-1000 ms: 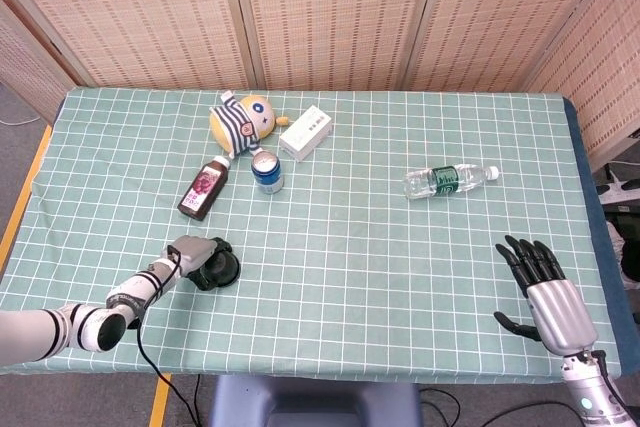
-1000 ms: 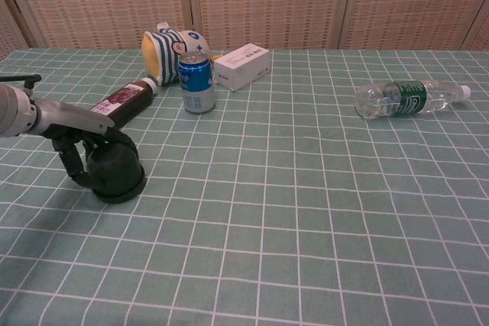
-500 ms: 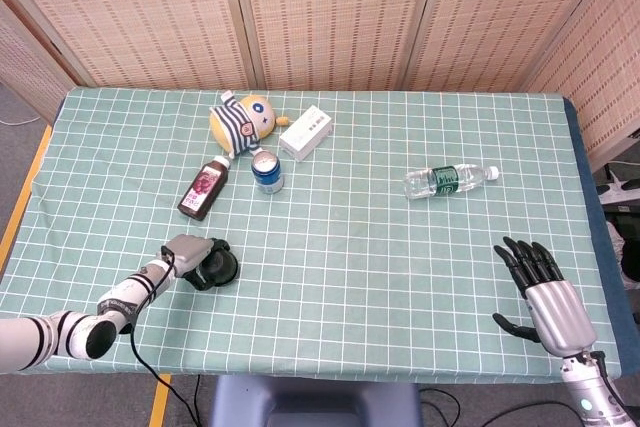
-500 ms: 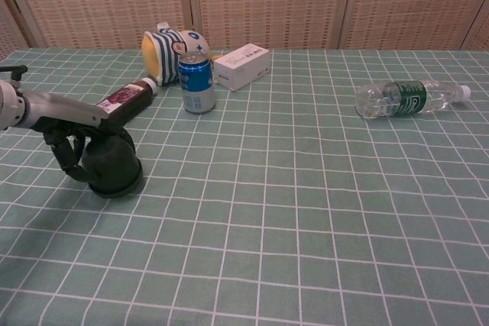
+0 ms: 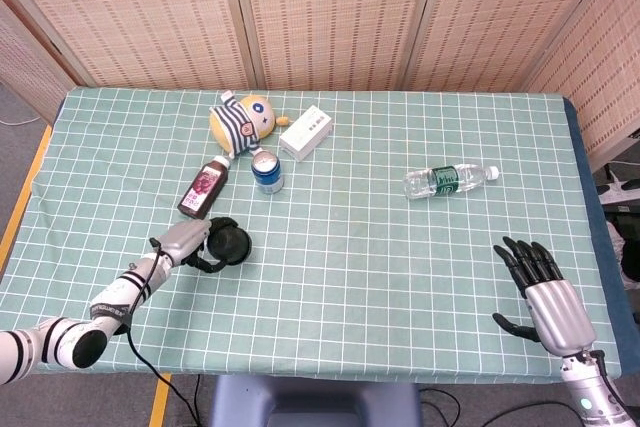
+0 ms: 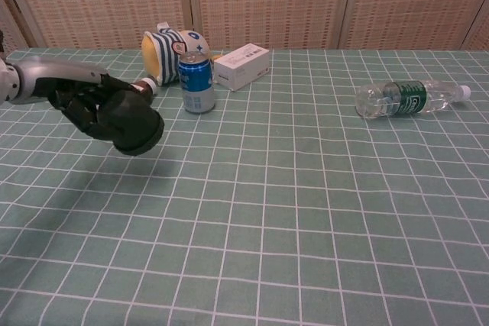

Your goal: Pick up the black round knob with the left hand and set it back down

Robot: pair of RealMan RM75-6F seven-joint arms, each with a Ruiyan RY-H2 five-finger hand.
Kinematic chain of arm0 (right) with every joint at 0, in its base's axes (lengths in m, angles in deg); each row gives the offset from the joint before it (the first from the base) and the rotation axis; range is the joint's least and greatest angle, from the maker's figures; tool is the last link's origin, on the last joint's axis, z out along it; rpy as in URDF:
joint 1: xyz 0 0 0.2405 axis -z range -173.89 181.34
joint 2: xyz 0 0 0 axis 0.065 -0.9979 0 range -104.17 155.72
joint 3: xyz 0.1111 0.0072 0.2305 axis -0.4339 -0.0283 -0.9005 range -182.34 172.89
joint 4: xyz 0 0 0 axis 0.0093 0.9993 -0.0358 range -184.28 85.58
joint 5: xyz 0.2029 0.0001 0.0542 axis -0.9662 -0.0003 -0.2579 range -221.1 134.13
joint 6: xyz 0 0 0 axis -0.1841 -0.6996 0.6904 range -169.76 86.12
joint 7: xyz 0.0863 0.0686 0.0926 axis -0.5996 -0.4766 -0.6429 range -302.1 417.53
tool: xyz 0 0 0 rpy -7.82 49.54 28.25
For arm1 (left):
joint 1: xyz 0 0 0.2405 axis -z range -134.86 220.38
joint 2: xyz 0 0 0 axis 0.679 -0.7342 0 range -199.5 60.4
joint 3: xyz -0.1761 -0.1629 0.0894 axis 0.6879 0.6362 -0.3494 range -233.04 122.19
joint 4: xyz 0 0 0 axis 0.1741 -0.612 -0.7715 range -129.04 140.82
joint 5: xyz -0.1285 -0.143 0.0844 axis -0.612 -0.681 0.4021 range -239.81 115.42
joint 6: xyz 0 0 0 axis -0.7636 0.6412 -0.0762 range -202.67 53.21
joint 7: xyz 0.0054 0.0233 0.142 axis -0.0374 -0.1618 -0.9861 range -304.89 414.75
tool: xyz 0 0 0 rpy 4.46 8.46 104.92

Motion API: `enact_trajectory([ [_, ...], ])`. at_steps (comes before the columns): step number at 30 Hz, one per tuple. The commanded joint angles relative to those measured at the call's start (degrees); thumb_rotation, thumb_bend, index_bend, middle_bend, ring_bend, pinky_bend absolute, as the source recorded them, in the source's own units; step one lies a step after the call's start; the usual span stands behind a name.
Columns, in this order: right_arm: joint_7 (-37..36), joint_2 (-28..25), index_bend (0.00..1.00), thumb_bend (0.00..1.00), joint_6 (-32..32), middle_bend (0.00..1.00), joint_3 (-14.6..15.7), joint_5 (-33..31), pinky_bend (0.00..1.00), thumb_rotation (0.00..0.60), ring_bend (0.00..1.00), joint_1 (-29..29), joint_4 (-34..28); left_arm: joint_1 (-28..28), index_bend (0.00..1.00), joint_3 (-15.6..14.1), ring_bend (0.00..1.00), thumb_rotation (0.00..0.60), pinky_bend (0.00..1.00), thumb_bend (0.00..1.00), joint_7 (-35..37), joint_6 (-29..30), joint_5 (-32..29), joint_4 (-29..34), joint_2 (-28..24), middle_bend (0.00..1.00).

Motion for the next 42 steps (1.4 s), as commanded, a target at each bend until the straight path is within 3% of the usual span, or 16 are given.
enact_trajectory([
  [1,0.09,0.05,0.00,0.10,-0.05,0.00,-0.06,-0.05,0.00,0.600,0.00,0.01,0.03,-14.05,0.88,12.42,0.57,0.600,0.41,0.43,38.30,12.90,18.80,-1.70,1.50,0.85],
  [6,0.52,0.27,0.00,0.10,0.35,0.00,0.12,0.01,0.00,0.600,0.00,-0.08,0.02,-18.68,0.88,15.76,0.56,0.600,0.41,0.43,70.15,17.41,27.10,-5.55,1.89,0.84],
  [8,0.61,0.29,0.00,0.10,0.38,0.00,0.15,0.01,0.00,0.600,0.00,-0.07,-0.06,-19.46,0.88,16.79,0.55,0.600,0.41,0.43,76.37,19.09,28.31,-6.68,1.78,0.84],
  [13,0.39,0.19,0.00,0.10,-0.27,0.00,0.01,0.02,0.00,0.600,0.00,0.18,-0.24,-21.33,0.88,19.03,0.55,0.600,0.45,0.43,77.47,23.67,26.98,-7.84,2.98,0.84],
  [19,0.46,0.25,0.00,0.10,0.23,0.00,0.16,0.04,0.00,0.600,0.00,0.01,-0.16,-21.11,0.88,17.46,0.55,0.600,0.46,0.43,73.67,21.85,28.69,-8.50,2.40,0.84],
  [28,0.24,0.03,0.00,0.10,-0.14,0.00,0.13,0.08,0.00,0.600,0.00,0.18,-0.33,-19.98,0.89,12.93,0.56,0.600,0.48,0.43,48.54,22.79,33.18,-13.11,5.17,0.85],
  [35,0.04,-0.01,0.00,0.10,-0.20,0.00,-0.01,0.02,0.00,0.600,0.00,0.14,-0.16,-17.62,0.88,5.60,0.56,0.600,0.50,0.43,20.65,14.09,37.29,-14.26,0.62,0.83],
  [38,0.24,0.03,0.00,0.10,0.38,0.00,0.20,0.04,0.00,0.600,0.00,-0.03,-0.15,-16.24,0.89,4.12,0.56,0.600,0.50,0.44,9.05,8.80,35.40,-13.58,-0.67,0.84],
  [42,0.31,-0.18,0.00,0.10,-0.25,0.00,0.06,0.05,0.00,0.600,0.00,0.21,-0.38,-16.36,0.89,4.57,0.57,0.600,0.48,0.45,-9.89,8.82,30.63,-14.84,0.51,0.84],
])
